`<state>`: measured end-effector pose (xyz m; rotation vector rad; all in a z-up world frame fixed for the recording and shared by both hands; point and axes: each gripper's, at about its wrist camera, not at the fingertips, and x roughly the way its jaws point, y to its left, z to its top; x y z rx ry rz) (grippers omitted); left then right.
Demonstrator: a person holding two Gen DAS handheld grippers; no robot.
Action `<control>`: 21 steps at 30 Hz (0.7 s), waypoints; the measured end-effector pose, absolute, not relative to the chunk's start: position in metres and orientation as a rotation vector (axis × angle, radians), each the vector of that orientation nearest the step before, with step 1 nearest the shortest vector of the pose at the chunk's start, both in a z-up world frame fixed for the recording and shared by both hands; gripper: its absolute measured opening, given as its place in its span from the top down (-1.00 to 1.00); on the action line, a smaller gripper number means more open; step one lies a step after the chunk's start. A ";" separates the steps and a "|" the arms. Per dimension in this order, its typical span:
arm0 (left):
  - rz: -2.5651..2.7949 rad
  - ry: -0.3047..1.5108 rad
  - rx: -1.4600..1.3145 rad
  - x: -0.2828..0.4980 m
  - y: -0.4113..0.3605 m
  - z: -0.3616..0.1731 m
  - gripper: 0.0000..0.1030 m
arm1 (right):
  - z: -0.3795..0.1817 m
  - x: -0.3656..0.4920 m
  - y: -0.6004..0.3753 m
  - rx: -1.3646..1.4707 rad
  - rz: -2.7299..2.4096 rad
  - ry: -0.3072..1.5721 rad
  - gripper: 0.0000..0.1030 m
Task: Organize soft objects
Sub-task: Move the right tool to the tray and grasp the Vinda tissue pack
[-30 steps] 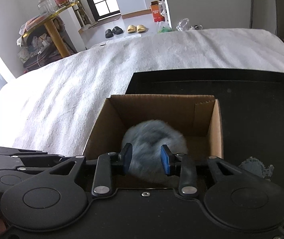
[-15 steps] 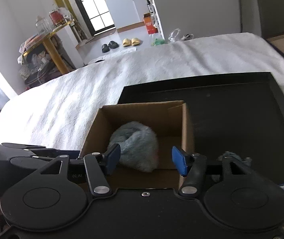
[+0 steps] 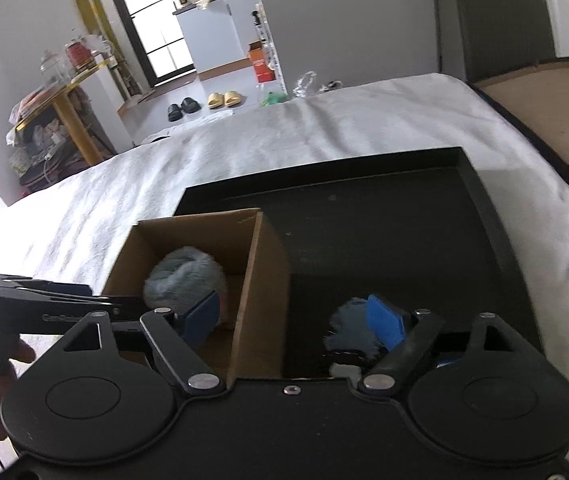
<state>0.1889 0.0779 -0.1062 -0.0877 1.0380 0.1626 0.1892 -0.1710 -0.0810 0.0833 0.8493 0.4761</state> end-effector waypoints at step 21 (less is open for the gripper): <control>0.222 1.045 -0.099 0.196 0.063 -0.105 -0.61 | -0.116 0.192 -0.252 0.143 0.393 0.897 -0.70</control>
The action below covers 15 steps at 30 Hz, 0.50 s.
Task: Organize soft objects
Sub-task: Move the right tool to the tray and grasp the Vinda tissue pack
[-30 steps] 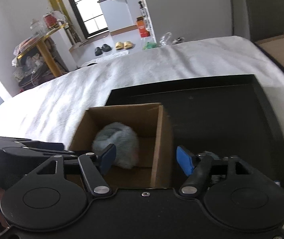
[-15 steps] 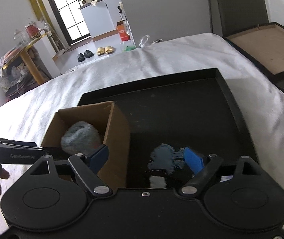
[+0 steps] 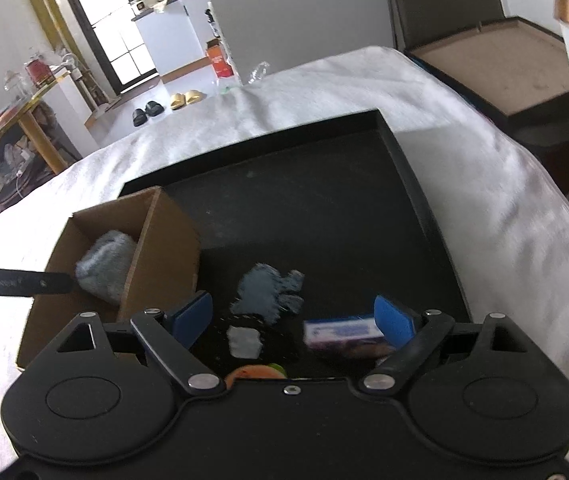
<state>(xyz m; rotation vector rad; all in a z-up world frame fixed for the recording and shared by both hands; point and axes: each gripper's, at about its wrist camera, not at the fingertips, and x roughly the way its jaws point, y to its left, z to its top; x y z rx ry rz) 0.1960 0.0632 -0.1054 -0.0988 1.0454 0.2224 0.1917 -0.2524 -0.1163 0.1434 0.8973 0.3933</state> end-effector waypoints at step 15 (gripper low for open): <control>0.240 1.108 -0.086 0.206 0.066 -0.119 -0.62 | -0.153 0.205 -0.276 0.146 0.371 0.976 -0.70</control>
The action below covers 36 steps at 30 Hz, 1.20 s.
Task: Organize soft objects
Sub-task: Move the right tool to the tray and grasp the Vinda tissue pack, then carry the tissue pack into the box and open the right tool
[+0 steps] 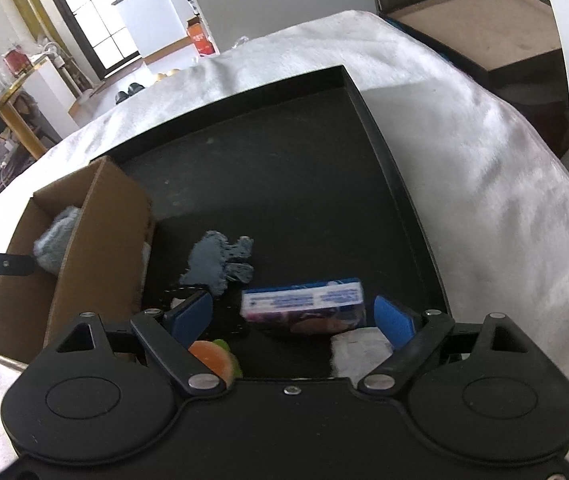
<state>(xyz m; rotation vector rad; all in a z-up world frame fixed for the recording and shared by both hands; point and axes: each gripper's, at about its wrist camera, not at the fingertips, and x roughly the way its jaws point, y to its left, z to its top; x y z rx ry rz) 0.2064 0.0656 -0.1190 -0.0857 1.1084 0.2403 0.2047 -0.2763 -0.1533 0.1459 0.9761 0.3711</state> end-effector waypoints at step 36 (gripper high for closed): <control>0.225 1.087 -0.132 0.197 0.074 -0.112 -0.61 | -0.125 0.207 -0.239 0.034 0.449 0.877 -0.41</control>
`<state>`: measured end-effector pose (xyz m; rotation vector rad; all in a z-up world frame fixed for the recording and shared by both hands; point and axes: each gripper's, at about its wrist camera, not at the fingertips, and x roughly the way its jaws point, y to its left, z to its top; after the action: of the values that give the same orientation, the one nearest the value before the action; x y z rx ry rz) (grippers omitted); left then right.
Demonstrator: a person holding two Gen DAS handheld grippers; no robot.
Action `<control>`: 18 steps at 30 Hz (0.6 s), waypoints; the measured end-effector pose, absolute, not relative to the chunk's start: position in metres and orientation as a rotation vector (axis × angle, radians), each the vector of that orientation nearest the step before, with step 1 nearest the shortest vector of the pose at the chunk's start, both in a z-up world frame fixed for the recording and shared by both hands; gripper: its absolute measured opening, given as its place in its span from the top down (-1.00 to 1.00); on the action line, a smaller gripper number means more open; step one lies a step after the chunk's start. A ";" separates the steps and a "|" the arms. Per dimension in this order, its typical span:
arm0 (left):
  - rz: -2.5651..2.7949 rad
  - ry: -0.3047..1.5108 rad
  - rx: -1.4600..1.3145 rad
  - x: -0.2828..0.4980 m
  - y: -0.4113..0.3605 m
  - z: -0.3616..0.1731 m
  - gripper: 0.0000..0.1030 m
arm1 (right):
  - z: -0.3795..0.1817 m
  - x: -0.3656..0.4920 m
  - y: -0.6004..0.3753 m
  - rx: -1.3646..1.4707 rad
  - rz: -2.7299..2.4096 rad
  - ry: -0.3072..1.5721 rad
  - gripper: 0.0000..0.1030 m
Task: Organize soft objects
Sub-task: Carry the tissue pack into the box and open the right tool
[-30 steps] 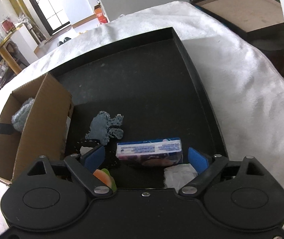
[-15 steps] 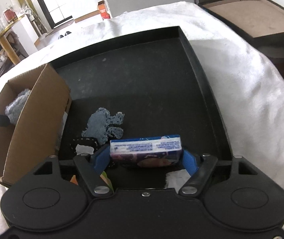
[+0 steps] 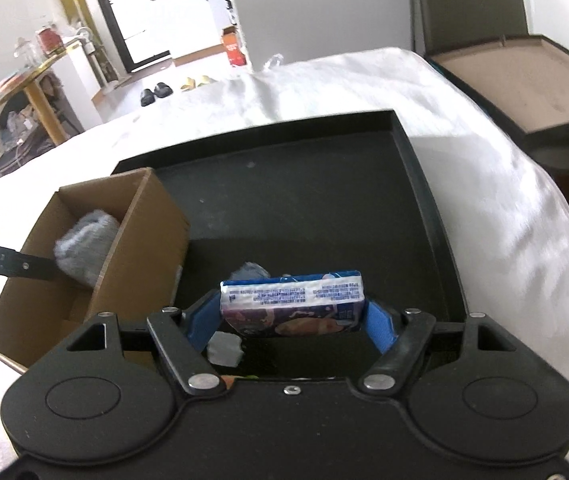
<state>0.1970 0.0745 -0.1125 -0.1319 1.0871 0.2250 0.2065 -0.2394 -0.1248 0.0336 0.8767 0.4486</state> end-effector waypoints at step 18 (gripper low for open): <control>0.161 1.056 -0.160 0.189 0.084 -0.121 -0.22 | -0.083 0.201 -0.170 -0.098 0.566 0.718 -0.41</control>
<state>0.1887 0.0844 -0.1209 -0.1596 1.0557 0.1612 0.2011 -0.1704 -0.0835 -0.0981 0.7184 0.5661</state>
